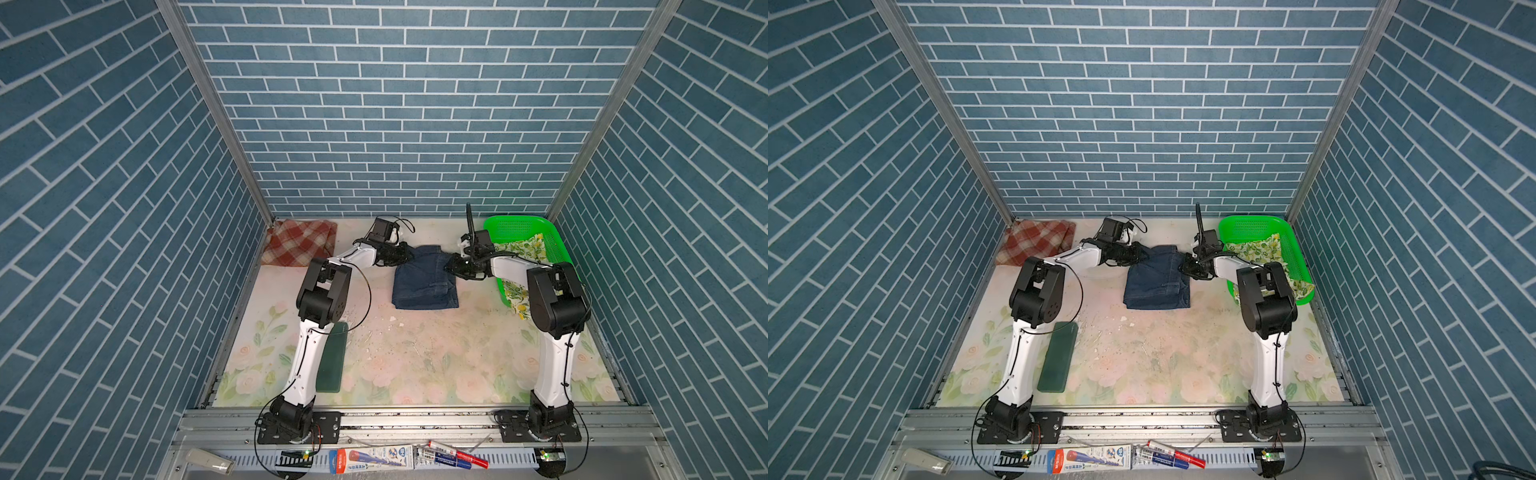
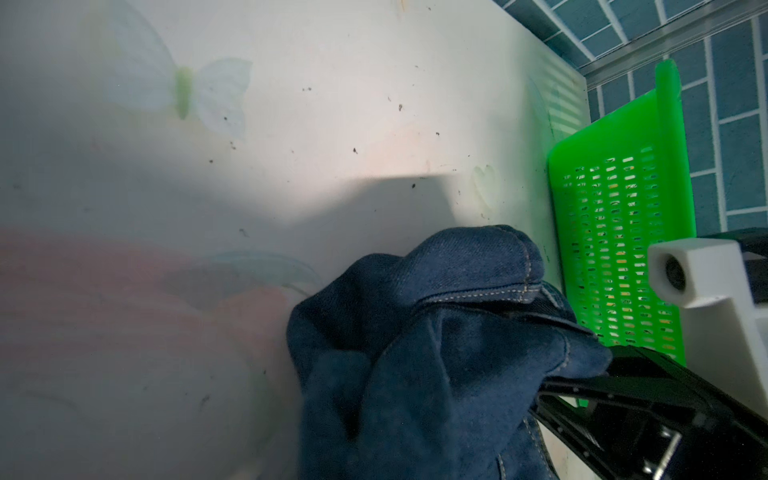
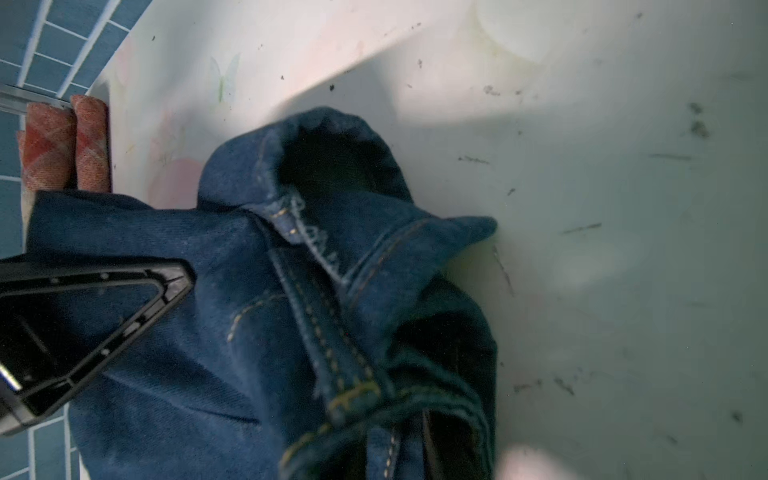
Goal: Fold and stack the skirts
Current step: 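Lift the denim skirt with the left gripper toward the plaid skirt while the right releases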
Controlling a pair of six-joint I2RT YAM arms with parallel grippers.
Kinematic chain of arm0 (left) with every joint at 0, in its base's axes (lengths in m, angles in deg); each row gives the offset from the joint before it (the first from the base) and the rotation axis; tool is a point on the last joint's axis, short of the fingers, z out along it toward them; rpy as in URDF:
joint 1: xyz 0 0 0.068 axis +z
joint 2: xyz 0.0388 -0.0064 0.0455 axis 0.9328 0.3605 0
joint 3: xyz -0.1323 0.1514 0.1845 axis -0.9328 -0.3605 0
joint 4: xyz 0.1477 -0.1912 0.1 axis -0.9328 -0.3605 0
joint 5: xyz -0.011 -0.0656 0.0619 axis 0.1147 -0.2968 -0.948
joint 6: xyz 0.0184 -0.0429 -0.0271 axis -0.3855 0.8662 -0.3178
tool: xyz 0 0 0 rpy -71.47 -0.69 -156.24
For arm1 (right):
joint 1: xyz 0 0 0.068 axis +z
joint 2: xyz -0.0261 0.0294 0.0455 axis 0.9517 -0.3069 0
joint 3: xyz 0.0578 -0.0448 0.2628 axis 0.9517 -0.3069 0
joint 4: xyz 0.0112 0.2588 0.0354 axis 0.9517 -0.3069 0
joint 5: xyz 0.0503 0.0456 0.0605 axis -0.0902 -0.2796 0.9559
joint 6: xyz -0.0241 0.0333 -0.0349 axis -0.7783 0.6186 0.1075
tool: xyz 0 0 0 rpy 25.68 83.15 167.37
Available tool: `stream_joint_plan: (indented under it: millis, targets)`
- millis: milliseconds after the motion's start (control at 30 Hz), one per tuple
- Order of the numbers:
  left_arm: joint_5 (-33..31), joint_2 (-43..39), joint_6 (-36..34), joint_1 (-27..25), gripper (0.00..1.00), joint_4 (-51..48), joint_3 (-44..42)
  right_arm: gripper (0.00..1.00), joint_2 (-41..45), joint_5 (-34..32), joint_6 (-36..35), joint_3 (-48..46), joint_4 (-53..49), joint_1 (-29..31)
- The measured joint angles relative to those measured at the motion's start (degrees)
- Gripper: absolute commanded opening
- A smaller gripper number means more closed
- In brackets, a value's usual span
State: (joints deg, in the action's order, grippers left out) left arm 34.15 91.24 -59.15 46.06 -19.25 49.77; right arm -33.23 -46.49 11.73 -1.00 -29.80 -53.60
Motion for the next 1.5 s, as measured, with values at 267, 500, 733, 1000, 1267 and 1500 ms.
stream_joint_plan:
  millis: [267, 500, 733, 1000, 1267, 1500]
  targets:
    - [-6.3, -9.4, 3.7, 1.3, 0.0, 1.4, -3.3, 0.75, 14.1, -1.5, -2.0, -4.7, -0.3, 0.5]
    - [-13.9, -19.3, 8.5, 7.2, 0.0, 8.9, -7.8, 0.78, 21.0, -3.4, -2.6, -6.0, -0.2, 3.8]
    - [-20.0, -21.1, 12.3, 12.0, 0.0, 14.1, -9.9, 0.78, 21.5, -5.2, -2.7, -6.6, -0.9, 6.4]
    - [-23.0, -21.0, 16.8, 14.4, 0.0, 19.9, -9.9, 0.77, 21.5, -6.4, -3.7, -6.6, -1.5, 6.9]
    - [-26.4, -20.4, 20.0, 17.3, 0.0, 24.5, -9.7, 0.77, 21.5, -6.6, -3.7, -6.6, -1.5, 7.2]
    - [-28.5, -19.3, 23.2, 20.8, 0.0, 28.5, -8.6, 0.77, 21.3, -6.7, -3.8, -6.5, -1.6, 7.8]
